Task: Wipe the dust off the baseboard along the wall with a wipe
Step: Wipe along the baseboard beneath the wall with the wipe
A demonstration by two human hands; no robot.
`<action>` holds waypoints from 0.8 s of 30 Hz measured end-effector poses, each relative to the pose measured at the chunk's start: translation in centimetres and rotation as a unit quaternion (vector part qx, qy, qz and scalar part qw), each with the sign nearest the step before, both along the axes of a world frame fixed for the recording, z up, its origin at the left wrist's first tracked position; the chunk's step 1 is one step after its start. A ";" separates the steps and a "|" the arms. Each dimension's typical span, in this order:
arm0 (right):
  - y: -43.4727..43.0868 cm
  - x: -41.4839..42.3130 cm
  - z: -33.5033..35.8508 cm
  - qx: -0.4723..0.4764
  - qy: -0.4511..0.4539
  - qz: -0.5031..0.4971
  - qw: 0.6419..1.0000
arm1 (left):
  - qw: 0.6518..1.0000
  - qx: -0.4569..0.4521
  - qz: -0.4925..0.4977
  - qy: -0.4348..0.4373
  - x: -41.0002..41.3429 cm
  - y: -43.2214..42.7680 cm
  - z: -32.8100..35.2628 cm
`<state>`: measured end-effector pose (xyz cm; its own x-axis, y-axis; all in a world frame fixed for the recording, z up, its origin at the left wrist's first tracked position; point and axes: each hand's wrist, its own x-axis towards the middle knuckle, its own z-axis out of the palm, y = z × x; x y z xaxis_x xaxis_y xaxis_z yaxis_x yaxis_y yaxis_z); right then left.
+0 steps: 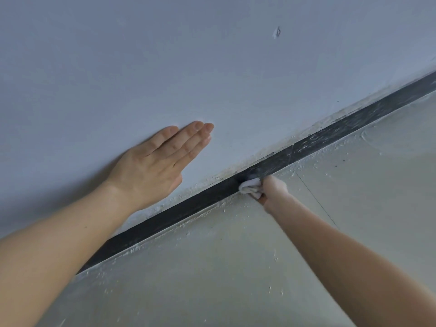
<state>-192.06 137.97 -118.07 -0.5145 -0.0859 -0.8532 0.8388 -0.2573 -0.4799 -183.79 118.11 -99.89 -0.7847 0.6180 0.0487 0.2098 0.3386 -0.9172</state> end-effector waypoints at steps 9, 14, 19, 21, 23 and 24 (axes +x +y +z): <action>1.4 4.4 6.3 -0.065 -0.017 -0.047 0.997 | 1.000 0.007 -0.004 0.005 -0.1 -0.1 -0.2; -4.4 8.6 9.6 -0.156 -0.044 0.113 0.980 | 1.000 0.017 -0.001 -0.007 -0.1 0.1 0.0; -4.5 5.1 7.2 -0.137 -0.072 0.001 0.988 | 1.000 0.020 -0.007 -0.010 0.0 0.0 0.1; -2.6 3.9 6.9 -0.104 -0.034 -0.017 0.994 | 1.000 0.020 -0.010 -0.006 0.0 -0.1 0.0; -0.3 2.5 6.5 -0.088 -0.002 -0.067 0.994 | 1.000 0.019 -0.011 -0.002 -0.1 -0.1 0.0; 0.9 1.8 6.4 -0.086 0.006 -0.108 0.990 | 1.000 0.020 -0.012 -0.001 -0.1 -0.1 0.0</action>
